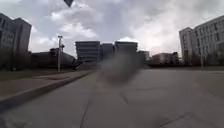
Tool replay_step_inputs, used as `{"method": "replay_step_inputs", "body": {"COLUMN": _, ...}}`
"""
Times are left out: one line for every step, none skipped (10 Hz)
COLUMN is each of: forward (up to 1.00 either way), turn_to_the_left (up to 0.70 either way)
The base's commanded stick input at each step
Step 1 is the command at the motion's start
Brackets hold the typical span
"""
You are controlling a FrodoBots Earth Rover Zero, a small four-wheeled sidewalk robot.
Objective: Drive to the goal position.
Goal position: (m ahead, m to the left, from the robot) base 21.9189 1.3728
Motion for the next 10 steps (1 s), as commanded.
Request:
{"method": "replay_step_inputs", "body": {"forward": 0.7, "turn_to_the_left": 0.0}}
{"method": "replay_step_inputs", "body": {"forward": 0.7, "turn_to_the_left": 0.0}}
{"method": "replay_step_inputs", "body": {"forward": 0.7, "turn_to_the_left": -0.07}}
{"method": "replay_step_inputs", "body": {"forward": 0.7, "turn_to_the_left": -0.23}}
{"method": "replay_step_inputs", "body": {"forward": 0.7, "turn_to_the_left": -0.29}}
{"method": "replay_step_inputs", "body": {"forward": 0.7, "turn_to_the_left": -0.29}}
{"method": "replay_step_inputs", "body": {"forward": 0.7, "turn_to_the_left": -0.21}}
{"method": "replay_step_inputs", "body": {"forward": 0.7, "turn_to_the_left": -0.1}}
{"method": "replay_step_inputs", "body": {"forward": 0.7, "turn_to_the_left": -0.03}}
{"method": "replay_step_inputs", "body": {"forward": 0.7, "turn_to_the_left": 0.0}}
